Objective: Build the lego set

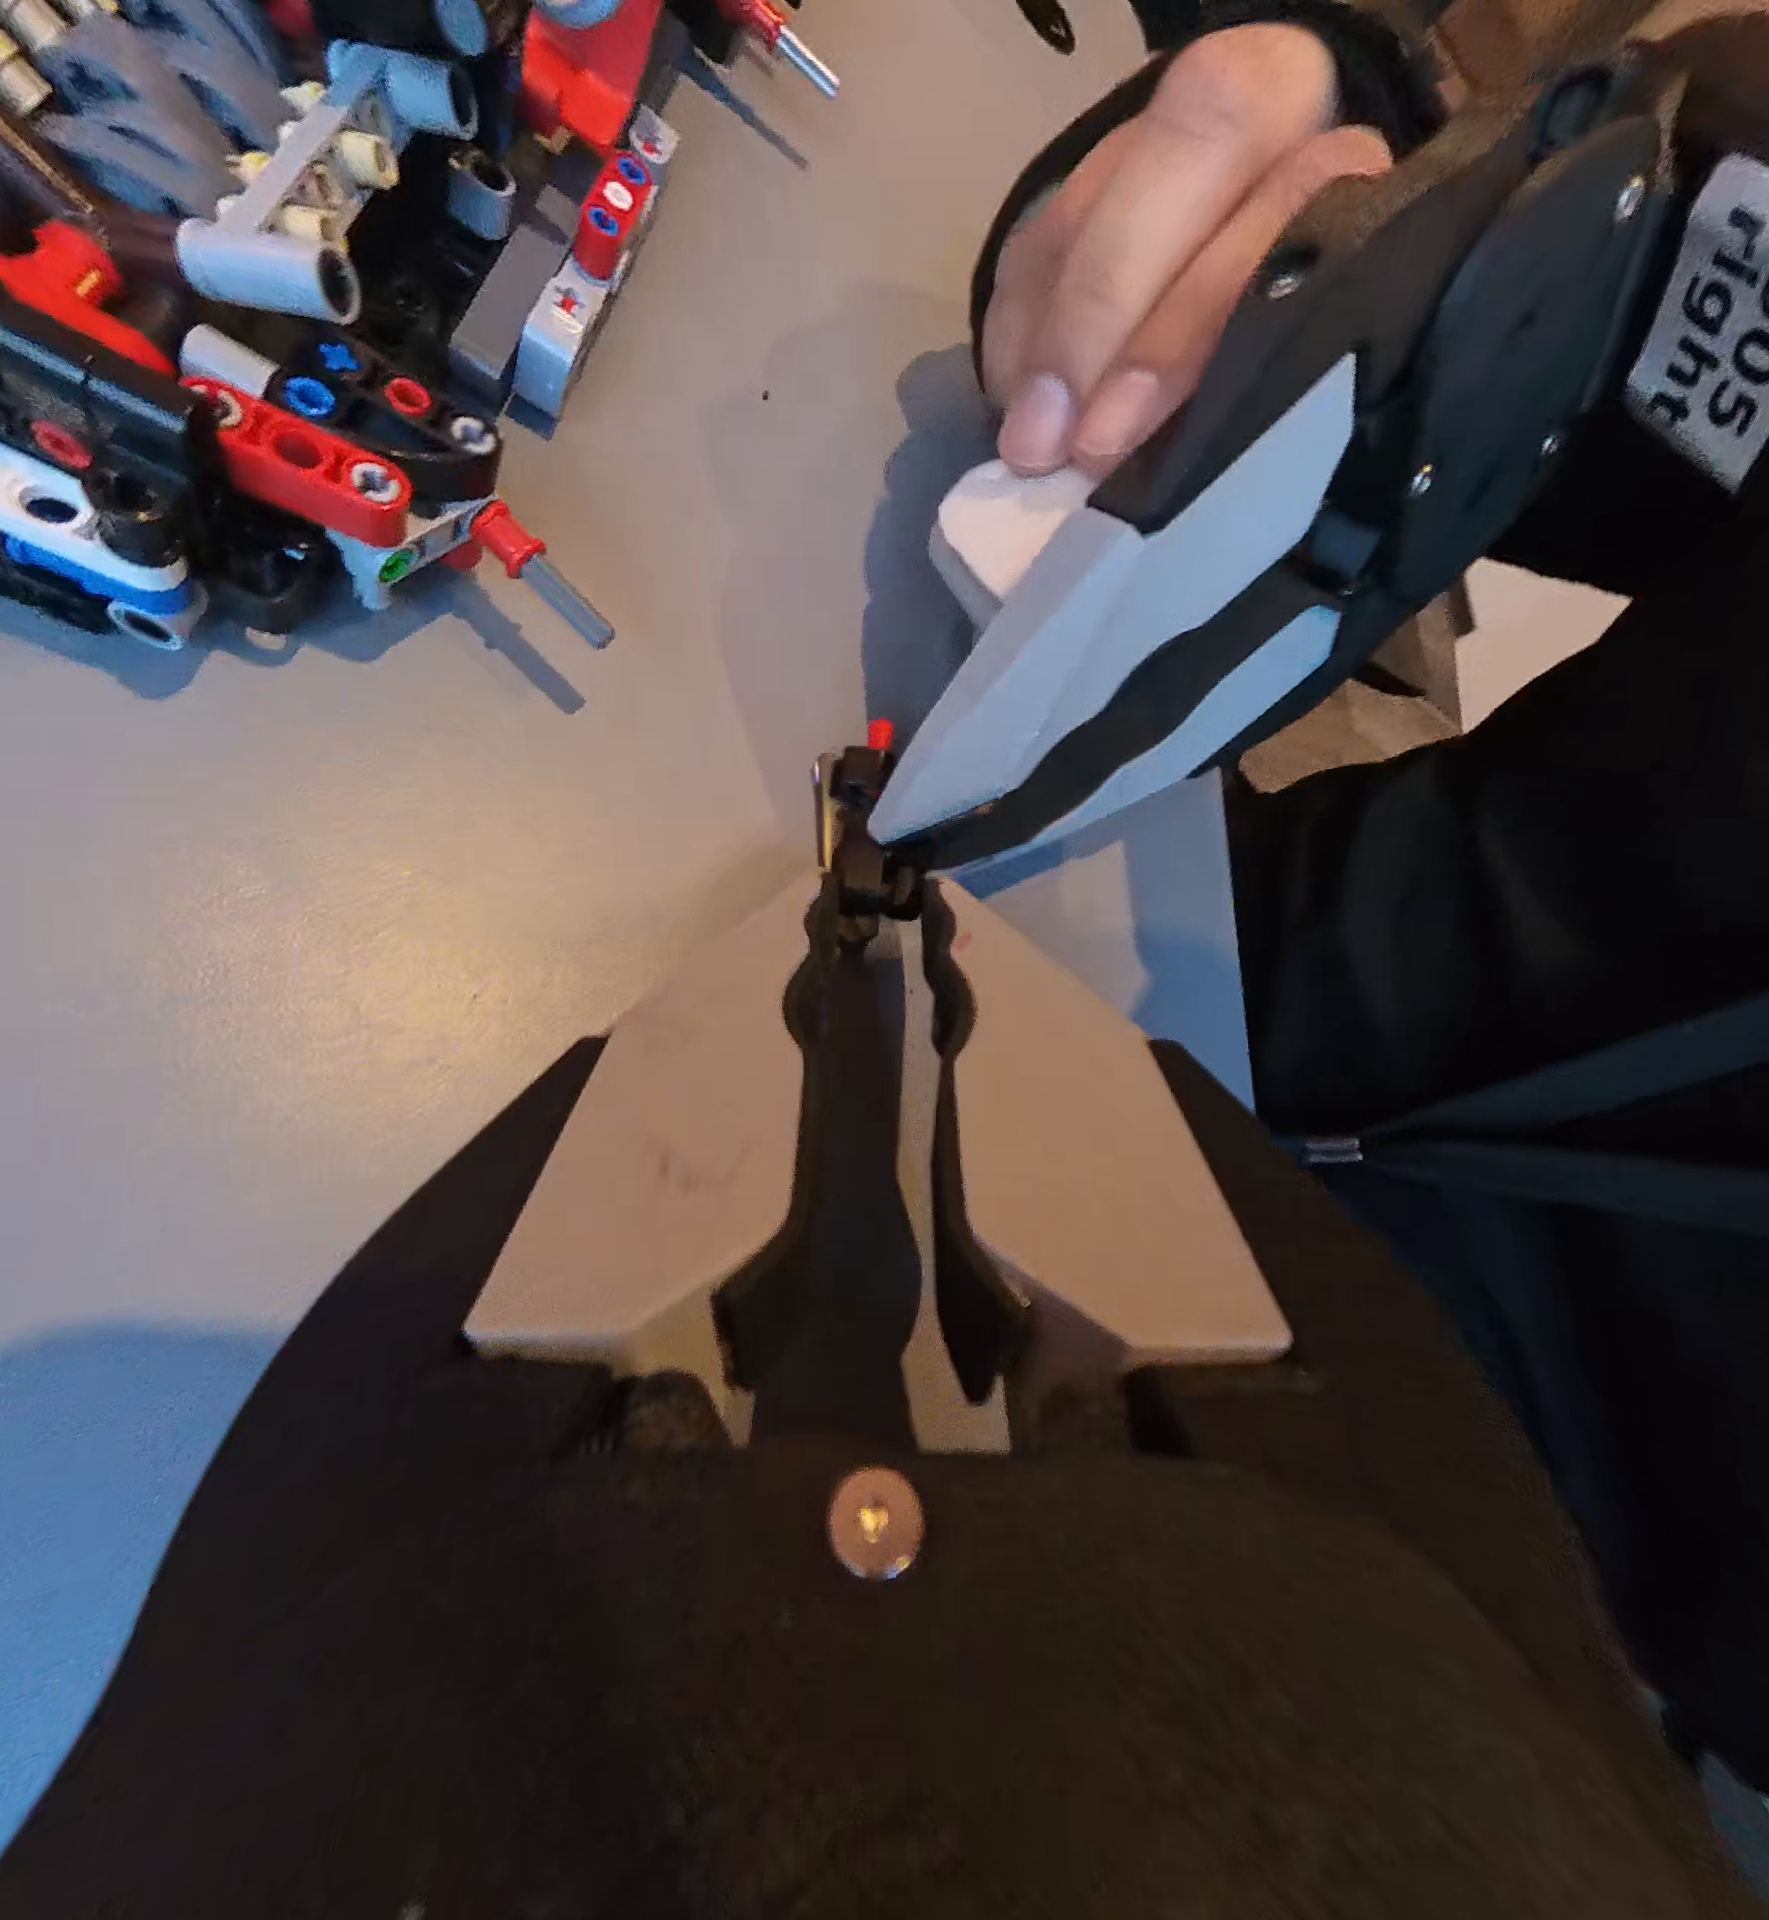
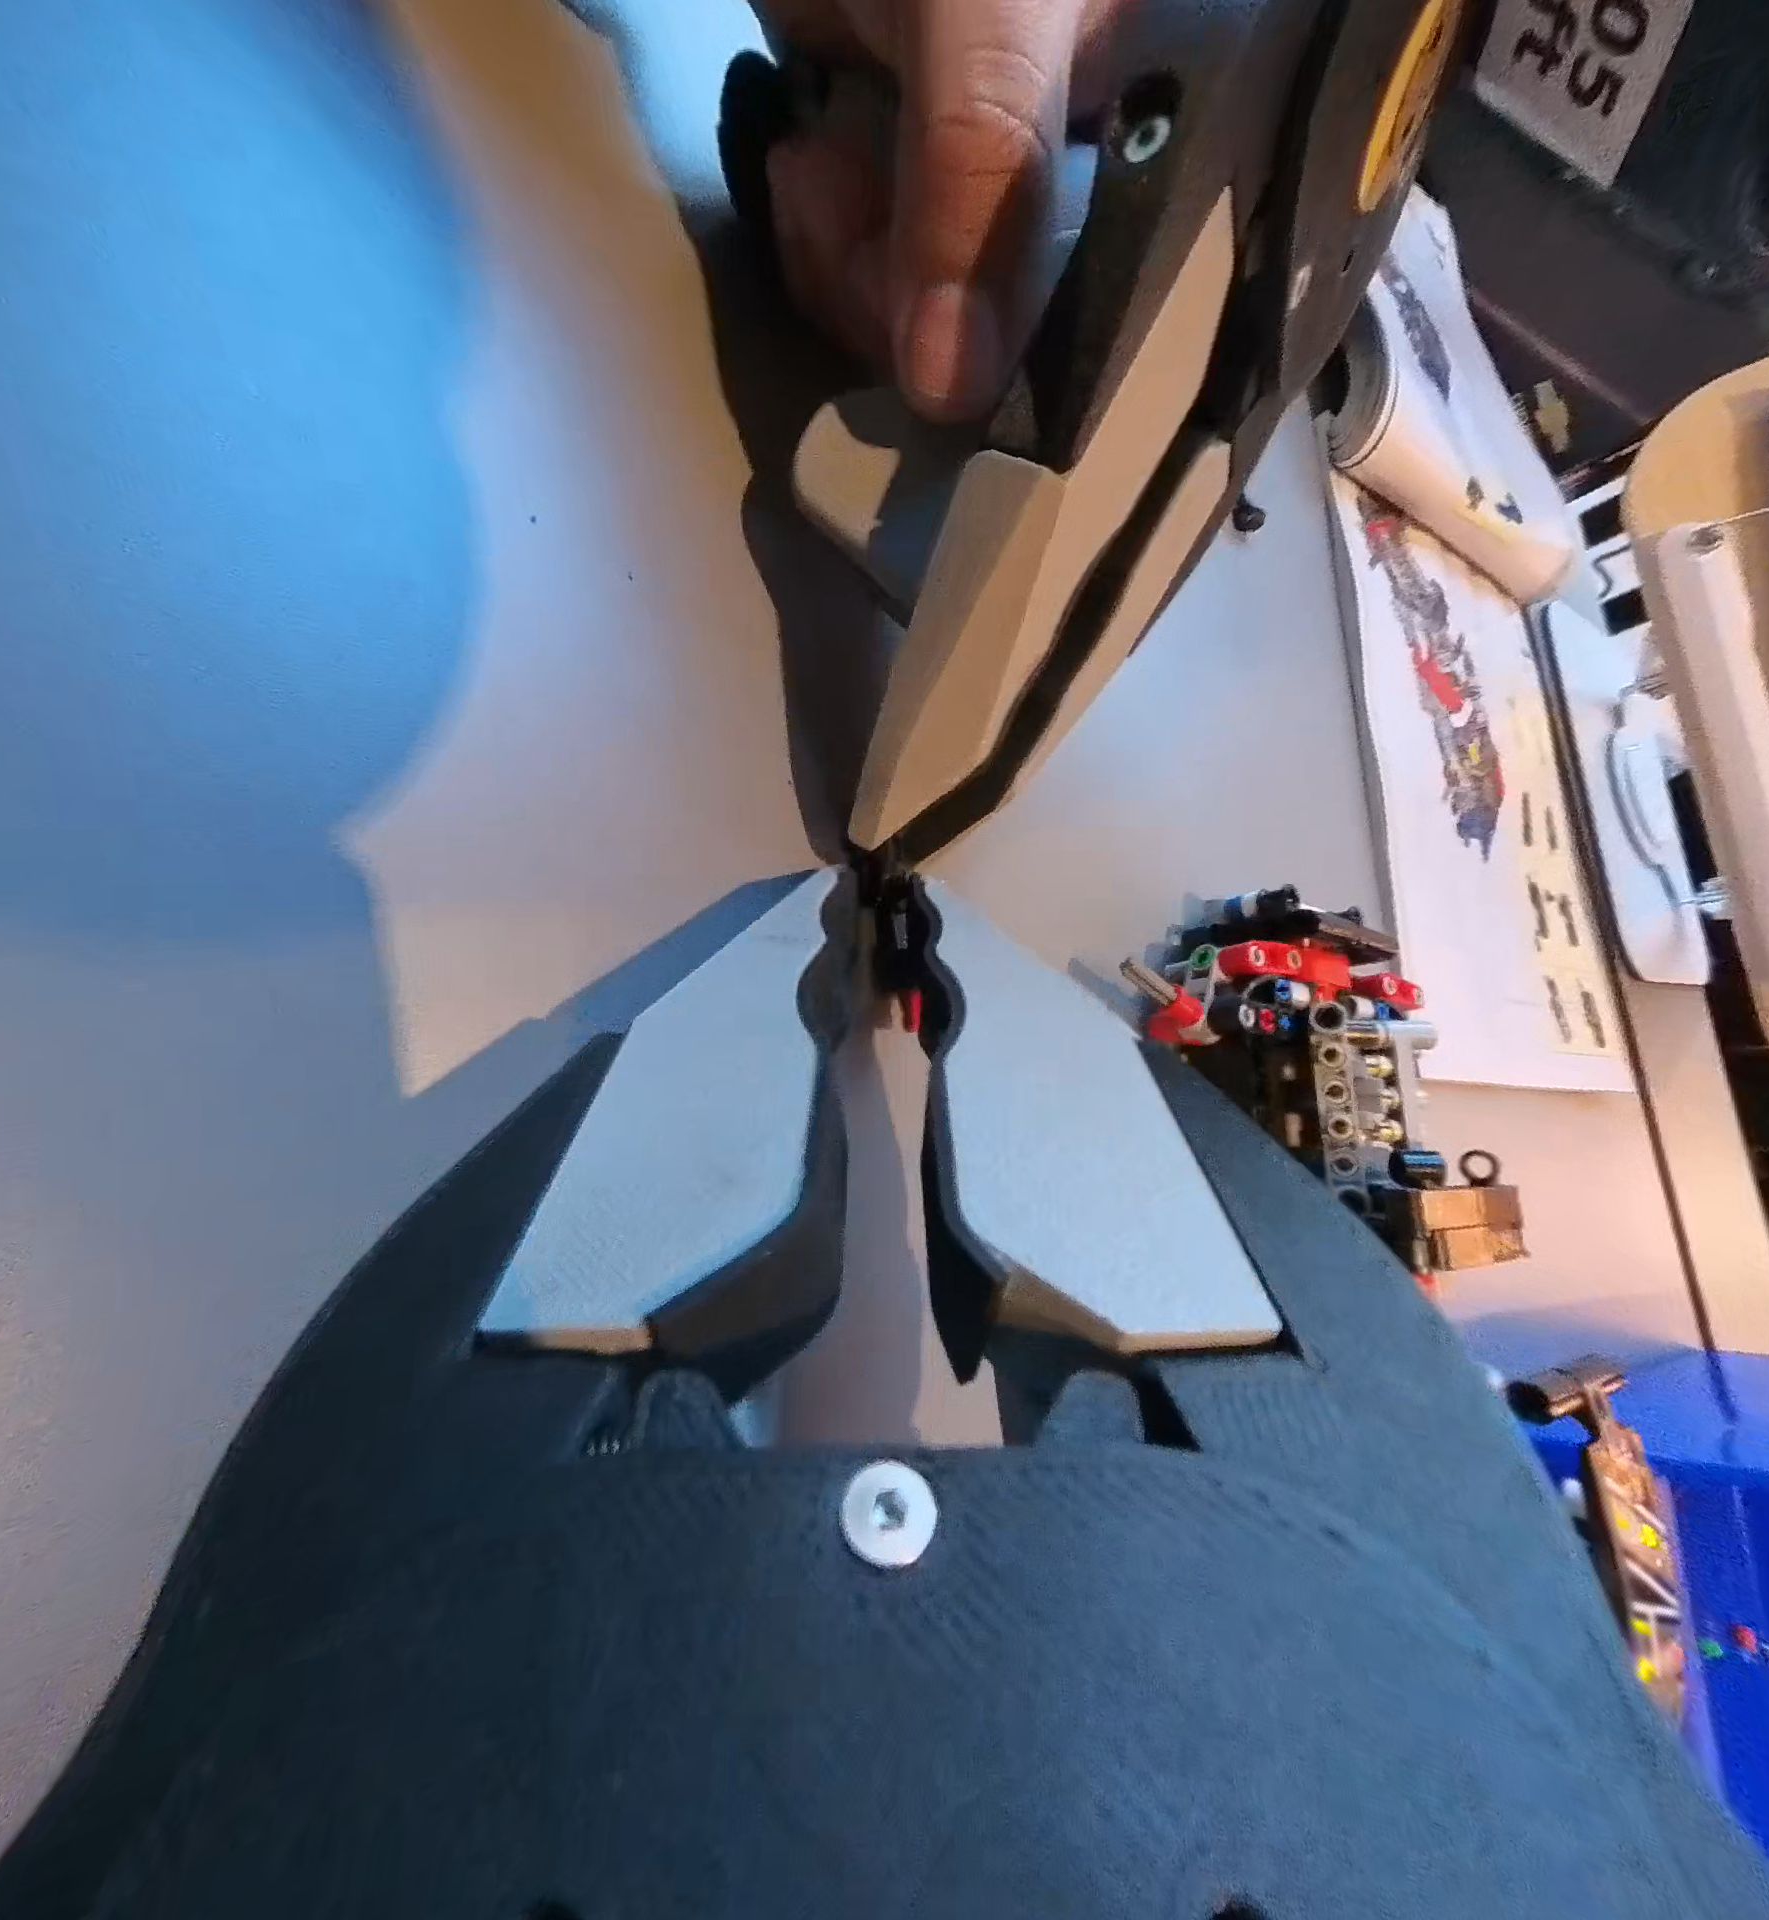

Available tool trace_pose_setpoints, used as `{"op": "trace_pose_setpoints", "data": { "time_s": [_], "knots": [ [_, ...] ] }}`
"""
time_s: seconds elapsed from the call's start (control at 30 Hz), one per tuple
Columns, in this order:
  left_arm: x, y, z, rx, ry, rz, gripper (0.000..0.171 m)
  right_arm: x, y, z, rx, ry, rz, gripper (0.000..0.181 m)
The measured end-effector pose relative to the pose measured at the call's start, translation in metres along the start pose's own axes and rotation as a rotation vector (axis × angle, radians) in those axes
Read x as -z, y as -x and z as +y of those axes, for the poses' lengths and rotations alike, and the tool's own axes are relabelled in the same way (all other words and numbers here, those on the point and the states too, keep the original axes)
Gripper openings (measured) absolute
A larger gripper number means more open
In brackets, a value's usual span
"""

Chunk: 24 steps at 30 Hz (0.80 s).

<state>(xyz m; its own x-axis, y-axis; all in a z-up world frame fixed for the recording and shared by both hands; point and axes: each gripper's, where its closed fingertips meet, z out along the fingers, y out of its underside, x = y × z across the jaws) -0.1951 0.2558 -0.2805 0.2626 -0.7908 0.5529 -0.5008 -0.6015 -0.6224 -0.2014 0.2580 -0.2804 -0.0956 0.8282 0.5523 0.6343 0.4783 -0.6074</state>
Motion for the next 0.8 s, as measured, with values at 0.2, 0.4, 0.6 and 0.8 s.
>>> {"op": "trace_pose_setpoints", "data": {
  "time_s": [0.2,0.4,0.6,0.8],
  "knots": [
    [0.003,-0.003,-0.003,-0.034,-0.029,0.007,0.026,-0.001,-0.008,-0.002,-0.056,-0.033,-0.006,0.004],
    [0.003,0.008,-0.005,-0.322,-0.007,-0.230,0.022,0.001,-0.015,-0.004,-0.242,-0.091,-0.109,0.003],
    [-0.003,0.013,-0.001,-0.583,0.058,-0.409,0.006,0.003,-0.011,-0.006,-0.301,-0.131,-0.199,0.003],
    [-0.004,0.006,0.005,-0.515,0.074,-0.304,0.004,0.002,-0.006,-0.008,0.031,-0.112,-0.131,0.005]
  ]
}}
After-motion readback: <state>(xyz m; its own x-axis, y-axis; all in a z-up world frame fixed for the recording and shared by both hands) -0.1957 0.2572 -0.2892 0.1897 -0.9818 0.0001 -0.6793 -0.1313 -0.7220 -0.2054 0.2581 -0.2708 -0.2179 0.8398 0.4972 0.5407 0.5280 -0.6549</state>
